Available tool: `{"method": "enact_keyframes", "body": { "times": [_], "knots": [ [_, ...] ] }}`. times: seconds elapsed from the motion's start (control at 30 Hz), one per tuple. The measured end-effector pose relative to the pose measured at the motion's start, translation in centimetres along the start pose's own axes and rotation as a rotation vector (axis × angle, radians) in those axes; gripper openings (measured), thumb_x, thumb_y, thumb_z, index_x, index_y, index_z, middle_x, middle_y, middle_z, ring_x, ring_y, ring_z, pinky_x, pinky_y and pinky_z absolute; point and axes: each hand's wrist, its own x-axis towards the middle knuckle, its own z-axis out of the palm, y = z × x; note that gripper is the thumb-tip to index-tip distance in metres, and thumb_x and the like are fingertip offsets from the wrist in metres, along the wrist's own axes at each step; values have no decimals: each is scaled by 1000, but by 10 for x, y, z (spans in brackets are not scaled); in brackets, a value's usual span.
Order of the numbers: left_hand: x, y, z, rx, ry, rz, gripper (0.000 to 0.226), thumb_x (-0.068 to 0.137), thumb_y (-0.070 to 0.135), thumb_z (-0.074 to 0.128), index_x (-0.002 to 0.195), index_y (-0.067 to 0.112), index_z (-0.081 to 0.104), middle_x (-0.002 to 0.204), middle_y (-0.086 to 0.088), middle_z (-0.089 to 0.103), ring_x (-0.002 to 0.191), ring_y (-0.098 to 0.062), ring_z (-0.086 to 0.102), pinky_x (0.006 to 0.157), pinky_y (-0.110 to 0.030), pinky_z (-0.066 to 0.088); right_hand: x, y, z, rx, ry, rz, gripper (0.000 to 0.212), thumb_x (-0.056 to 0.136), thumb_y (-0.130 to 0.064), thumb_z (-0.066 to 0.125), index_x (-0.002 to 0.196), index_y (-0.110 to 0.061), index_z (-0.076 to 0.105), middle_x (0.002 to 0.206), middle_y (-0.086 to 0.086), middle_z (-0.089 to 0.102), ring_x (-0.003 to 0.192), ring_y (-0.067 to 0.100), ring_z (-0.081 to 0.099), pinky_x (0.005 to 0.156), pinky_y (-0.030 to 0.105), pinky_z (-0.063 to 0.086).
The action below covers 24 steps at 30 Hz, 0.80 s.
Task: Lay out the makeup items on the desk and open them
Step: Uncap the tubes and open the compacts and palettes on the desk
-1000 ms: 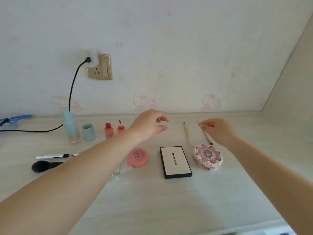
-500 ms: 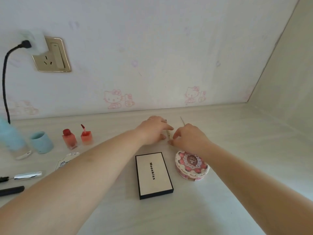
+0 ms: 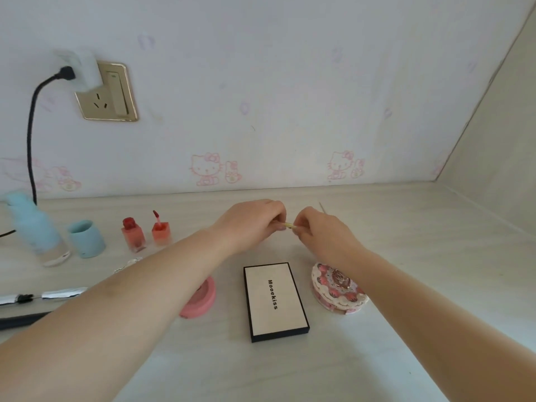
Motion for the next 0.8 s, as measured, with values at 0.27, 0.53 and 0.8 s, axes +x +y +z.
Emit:
{"method": "enact_keyframes", "body": {
  "times": [0.27, 0.53, 0.8],
  "knots": [
    [-71, 16, -72, 17, 165, 30, 19, 91, 39, 54, 96, 23, 65, 87, 12, 61, 78, -5, 47, 68, -27, 42, -47, -35, -20, 22, 202, -310, 26, 97, -34, 39, 109, -23, 60, 88, -5, 55, 84, 22, 55, 70, 41, 48],
    [-156, 33, -106, -9, 243, -81, 16, 89, 38, 57, 92, 25, 66, 73, 16, 51, 68, 4, 46, 62, -15, 36, -97, -87, -35, -45, 241, -491, 33, 93, -45, 36, 101, -25, 62, 77, -8, 54, 64, 18, 52, 57, 37, 48],
    [-242, 23, -127, 50, 268, -198, 46, 83, 60, 30, 84, 27, 62, 67, 5, 57, 65, -13, 50, 55, -24, 39, -117, -148, -18, -46, 216, -638, 42, 88, -49, 31, 96, -28, 65, 76, -8, 57, 61, 15, 51, 49, 23, 36]
  ]
}}
